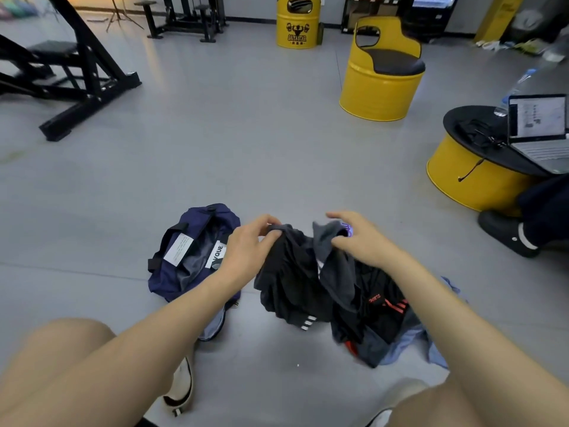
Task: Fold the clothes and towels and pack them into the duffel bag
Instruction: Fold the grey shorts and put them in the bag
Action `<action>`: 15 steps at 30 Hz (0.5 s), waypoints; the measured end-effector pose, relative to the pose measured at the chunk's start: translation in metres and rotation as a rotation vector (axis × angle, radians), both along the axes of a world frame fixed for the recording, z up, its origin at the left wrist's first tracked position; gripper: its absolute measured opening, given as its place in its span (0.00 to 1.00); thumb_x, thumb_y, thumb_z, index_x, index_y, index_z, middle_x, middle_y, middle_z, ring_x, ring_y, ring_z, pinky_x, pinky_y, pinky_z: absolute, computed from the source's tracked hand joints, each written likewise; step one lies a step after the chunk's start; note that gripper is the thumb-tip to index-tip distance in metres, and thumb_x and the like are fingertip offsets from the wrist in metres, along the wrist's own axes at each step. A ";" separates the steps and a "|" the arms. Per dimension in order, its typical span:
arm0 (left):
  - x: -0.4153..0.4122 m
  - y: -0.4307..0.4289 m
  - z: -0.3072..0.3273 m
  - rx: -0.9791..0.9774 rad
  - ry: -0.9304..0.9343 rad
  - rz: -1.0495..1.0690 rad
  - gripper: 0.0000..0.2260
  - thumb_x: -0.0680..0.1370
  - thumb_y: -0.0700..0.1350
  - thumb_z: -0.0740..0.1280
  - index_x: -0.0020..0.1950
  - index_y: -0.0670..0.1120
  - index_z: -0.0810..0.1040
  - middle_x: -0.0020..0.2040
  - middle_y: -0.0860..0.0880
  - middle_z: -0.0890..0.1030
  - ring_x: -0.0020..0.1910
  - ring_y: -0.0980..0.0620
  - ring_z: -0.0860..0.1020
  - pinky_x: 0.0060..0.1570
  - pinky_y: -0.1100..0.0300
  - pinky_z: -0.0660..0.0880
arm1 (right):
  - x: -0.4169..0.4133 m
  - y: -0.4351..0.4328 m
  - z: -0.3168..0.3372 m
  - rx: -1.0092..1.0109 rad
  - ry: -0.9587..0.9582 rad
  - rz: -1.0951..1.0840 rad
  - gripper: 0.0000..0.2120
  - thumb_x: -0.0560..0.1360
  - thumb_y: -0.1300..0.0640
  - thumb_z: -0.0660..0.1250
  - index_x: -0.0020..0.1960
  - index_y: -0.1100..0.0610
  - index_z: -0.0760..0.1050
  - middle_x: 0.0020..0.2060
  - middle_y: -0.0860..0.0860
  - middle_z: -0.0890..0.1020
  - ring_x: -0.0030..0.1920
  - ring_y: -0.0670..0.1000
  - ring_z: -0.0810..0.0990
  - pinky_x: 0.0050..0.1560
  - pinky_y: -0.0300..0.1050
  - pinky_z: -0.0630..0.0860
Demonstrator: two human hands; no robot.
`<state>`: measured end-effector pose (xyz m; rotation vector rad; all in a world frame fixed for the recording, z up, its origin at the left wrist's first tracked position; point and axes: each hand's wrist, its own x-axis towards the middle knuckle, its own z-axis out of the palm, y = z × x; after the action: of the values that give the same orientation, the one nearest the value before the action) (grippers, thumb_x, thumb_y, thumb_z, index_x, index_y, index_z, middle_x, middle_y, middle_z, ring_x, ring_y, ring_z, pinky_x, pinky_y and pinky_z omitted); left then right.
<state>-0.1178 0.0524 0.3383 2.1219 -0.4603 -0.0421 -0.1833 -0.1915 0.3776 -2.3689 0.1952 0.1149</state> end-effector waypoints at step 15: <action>-0.022 0.001 0.022 0.042 -0.148 -0.117 0.13 0.82 0.47 0.64 0.65 0.56 0.67 0.45 0.63 0.81 0.46 0.59 0.81 0.51 0.57 0.76 | -0.007 0.074 0.001 -0.152 -0.533 0.177 0.25 0.81 0.59 0.65 0.75 0.45 0.66 0.47 0.46 0.82 0.45 0.48 0.79 0.50 0.49 0.78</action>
<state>-0.1402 0.0535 0.3603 2.1461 -0.6769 0.0387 -0.1901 -0.1175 0.3784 -2.4693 -0.2711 -0.4590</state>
